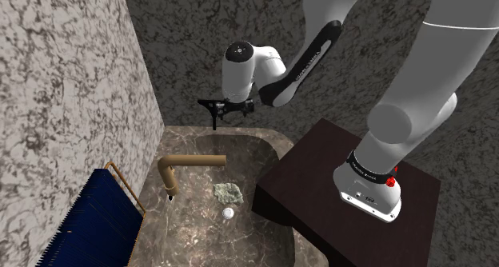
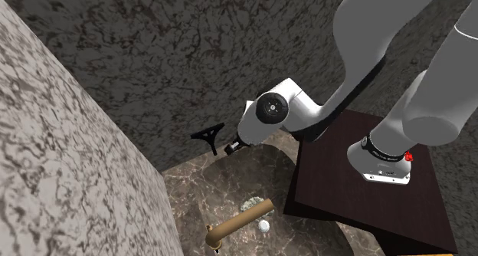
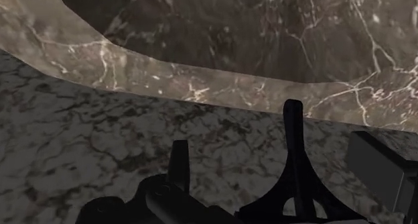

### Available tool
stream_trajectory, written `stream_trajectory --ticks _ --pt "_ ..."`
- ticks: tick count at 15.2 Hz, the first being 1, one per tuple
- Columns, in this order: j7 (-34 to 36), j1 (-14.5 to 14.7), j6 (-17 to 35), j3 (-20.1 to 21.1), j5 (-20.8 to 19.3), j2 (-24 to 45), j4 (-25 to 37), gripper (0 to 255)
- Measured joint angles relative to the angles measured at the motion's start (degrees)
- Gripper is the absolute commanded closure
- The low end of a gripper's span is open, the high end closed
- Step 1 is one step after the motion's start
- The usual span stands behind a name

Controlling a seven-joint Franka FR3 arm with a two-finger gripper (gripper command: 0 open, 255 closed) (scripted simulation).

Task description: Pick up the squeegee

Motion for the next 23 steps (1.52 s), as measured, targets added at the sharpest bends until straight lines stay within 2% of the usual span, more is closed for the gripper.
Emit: stream_trajectory --ticks 2,5,9,12,19,20,23 --pt "8.15 2.99 -2.19 -2.67 -7.85 5.94 4.66 0" --pt "17.45 7.30 -5.07 -6.38 -16.07 13.53 11.00 0" --pt "25.54 12.15 -8.77 -10.42 -22.63 23.30 20.67 0" --pt "29.21 14.57 -10.51 -12.63 -25.46 28.87 26.41 0" --pt "33.01 16.47 -10.22 -14.72 -29.27 34.38 30.04 0" --pt "33.26 16.54 -10.15 -14.84 -29.52 34.64 30.14 255" --pt "33.26 16.66 -10.33 -14.80 -29.54 34.60 30.45 255"
